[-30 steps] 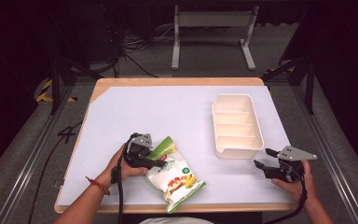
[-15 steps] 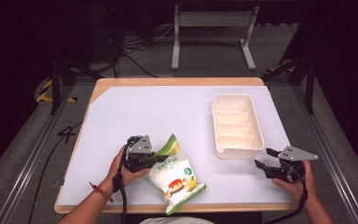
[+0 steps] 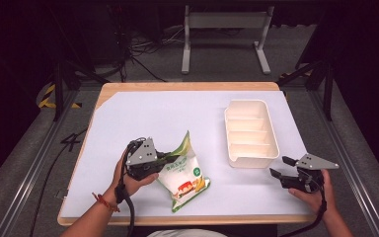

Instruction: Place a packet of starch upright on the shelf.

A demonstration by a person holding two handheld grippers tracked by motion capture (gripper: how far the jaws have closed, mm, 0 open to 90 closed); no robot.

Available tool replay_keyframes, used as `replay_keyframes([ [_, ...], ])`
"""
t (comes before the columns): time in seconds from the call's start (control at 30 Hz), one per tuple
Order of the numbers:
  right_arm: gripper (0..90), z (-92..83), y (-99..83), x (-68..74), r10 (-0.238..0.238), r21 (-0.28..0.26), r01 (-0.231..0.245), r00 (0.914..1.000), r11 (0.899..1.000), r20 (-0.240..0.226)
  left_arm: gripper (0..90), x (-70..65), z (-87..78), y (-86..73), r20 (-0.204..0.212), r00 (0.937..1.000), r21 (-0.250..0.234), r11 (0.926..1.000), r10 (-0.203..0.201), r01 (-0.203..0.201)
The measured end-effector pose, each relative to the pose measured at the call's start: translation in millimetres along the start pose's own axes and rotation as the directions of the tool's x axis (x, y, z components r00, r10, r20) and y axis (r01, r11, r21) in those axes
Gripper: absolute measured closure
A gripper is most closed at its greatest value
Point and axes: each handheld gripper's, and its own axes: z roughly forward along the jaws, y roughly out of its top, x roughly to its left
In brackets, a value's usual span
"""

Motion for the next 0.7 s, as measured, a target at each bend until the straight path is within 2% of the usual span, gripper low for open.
replay_keyframes([
  [0.07, 32.0, 0.2, -0.1, -0.2, 0.003, 0.002, -0.003, 1.0, 1.0, 0.001, 89.2, 3.9, -2.1, 3.0, -0.011, 0.9999, -0.009, 1.0, 0.001, -0.001],
  [0.17, 32.0, 1.1, -0.4, 0.1, 0.0, 0.009, 0.0, 1.0, 1.0, -0.001, 89.2, 9.2, -5.6, 7.3, -0.007, 0.9999, -0.051, 0.9986, -0.01, 0.009],
  [0.23, 32.0, 1.2, -0.5, -0.3, -0.002, 0.01, 0.002, 1.0, 1.0, 0.004, 89.2, 10.9, -7.4, 13.0, -0.027, 0.9994, -0.05, 0.9985, 0.022, -0.023],
  [0.37, 32.0, 1.1, -0.9, -0.9, 0.007, 0.008, -0.007, 1.0, 1.0, 0.001, 89.2, 17.3, -9.5, 26.6, -0.035, 0.9989, -0.084, 0.9959, 0.032, -0.035],
  [0.53, 32.1, -0.3, -0.9, -3.4, 0.034, -0.007, -0.035, 0.9994, 0.999, -0.007, 89.2, 28.6, -2.6, 41.4, -0.031, 0.9979, -0.088, 0.9943, 0.057, -0.06],
  [0.63, 32.1, -0.5, -0.9, -3.5, 0.035, -0.008, -0.035, 0.9994, 0.999, -0.006, 89.1, 36.1, 5.8, 47.0, -0.01, 0.9985, -0.086, 0.9948, 0.055, -0.055],
  [0.7, 32.1, -0.3, -0.9, -3.2, 0.03, -0.006, -0.03, 0.9995, 1.0, -0.003, 89.1, 39.7, 11.9, 50.9, -0.006, 0.9975, -0.077, 0.9945, 0.07, -0.071],
])
